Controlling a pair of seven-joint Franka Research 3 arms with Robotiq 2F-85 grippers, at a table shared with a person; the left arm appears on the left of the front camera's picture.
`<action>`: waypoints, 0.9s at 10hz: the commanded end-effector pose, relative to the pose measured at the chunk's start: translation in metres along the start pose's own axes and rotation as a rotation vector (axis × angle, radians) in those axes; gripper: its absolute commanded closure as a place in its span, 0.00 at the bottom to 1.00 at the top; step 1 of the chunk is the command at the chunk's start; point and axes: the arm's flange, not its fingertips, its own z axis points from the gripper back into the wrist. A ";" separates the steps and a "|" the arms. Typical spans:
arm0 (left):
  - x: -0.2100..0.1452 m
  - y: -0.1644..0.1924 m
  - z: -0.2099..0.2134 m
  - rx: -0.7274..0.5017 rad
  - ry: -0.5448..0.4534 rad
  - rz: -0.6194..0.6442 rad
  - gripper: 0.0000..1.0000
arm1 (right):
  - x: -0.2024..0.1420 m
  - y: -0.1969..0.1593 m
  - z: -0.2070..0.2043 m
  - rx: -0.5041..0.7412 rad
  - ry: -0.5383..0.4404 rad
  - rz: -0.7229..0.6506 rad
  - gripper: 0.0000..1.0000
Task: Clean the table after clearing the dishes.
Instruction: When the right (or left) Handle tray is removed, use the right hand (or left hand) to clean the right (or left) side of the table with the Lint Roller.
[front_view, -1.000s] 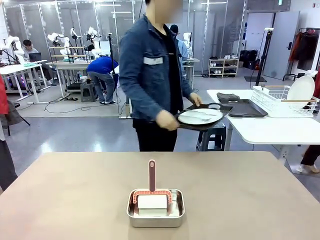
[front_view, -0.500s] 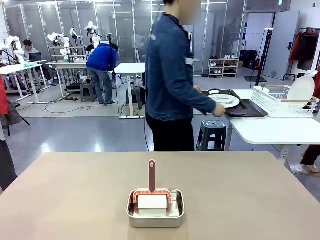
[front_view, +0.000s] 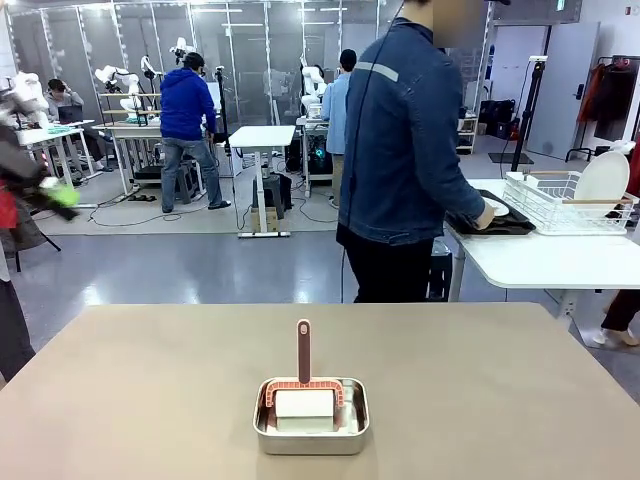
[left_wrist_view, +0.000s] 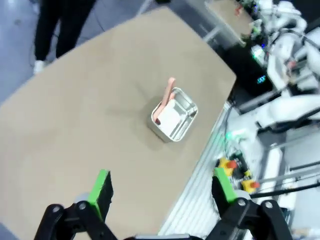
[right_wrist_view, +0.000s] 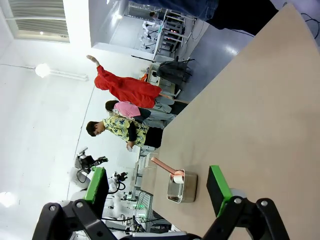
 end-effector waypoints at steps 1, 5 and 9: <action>0.030 -0.039 -0.060 0.141 0.126 -0.213 0.00 | 0.002 0.003 -0.001 0.010 -0.004 0.007 0.00; 0.065 -0.113 -0.183 0.198 0.364 -0.488 0.00 | 0.002 0.003 -0.001 0.010 -0.004 0.007 0.00; 0.068 -0.129 -0.200 0.148 0.388 -0.502 0.00 | 0.002 0.003 -0.001 0.010 -0.004 0.007 0.00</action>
